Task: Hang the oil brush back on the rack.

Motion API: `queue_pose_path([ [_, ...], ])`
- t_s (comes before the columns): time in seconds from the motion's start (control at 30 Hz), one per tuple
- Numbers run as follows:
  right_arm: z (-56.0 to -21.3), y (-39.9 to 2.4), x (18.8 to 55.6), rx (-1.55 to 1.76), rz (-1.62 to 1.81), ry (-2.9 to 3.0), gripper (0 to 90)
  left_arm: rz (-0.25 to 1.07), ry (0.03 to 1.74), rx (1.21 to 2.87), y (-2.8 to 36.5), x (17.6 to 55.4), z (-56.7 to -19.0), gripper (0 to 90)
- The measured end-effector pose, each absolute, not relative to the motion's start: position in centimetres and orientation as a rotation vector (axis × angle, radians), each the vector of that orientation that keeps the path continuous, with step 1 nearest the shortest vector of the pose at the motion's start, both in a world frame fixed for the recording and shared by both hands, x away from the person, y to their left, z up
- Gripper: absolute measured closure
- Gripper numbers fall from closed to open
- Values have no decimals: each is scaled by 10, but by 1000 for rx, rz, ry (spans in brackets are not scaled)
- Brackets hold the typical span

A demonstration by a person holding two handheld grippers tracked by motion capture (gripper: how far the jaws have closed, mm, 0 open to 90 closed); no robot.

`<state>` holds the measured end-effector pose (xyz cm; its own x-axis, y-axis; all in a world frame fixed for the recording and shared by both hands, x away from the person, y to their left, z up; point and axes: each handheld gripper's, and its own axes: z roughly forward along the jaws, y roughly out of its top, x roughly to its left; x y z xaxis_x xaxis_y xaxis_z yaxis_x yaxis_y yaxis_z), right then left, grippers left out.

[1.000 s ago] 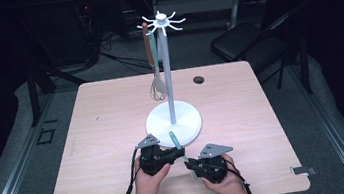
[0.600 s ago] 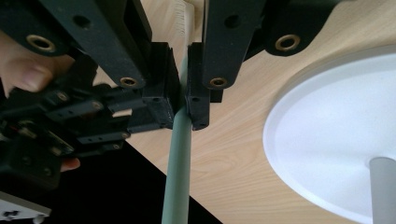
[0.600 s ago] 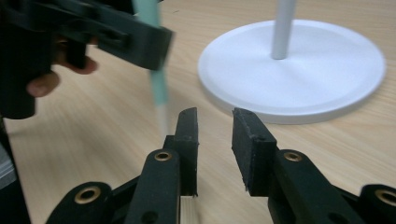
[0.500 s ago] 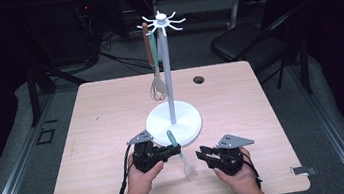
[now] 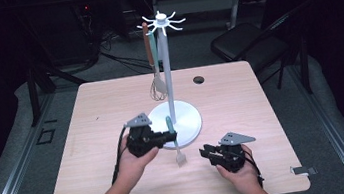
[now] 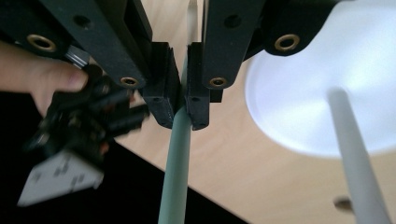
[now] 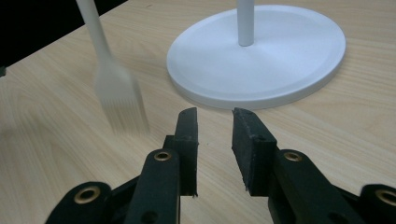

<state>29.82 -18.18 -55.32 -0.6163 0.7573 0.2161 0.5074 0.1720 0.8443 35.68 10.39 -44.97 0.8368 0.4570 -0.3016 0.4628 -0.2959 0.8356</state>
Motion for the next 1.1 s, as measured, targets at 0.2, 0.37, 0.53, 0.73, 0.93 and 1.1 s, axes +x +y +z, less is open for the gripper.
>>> queue_pose_path([
  [0.2,-556,-184,302,1232,1395,2202,711,55,636,1910,105,393,-361,841],
  [0.37,-559,-186,305,1254,1406,2197,711,75,601,1901,100,410,-305,841],
  [0.53,-560,-190,305,1271,1414,2198,711,75,582,1964,90,418,-279,841],
  [0.73,-559,-190,305,1257,1432,2197,710,73,603,2008,79,427,-270,842],
  [0.93,-559,-189,304,1247,1439,2201,710,40,628,1978,82,437,-271,841],
  [1.1,-559,-188,305,1245,1440,2204,710,44,658,1980,83,441,-274,840],
])
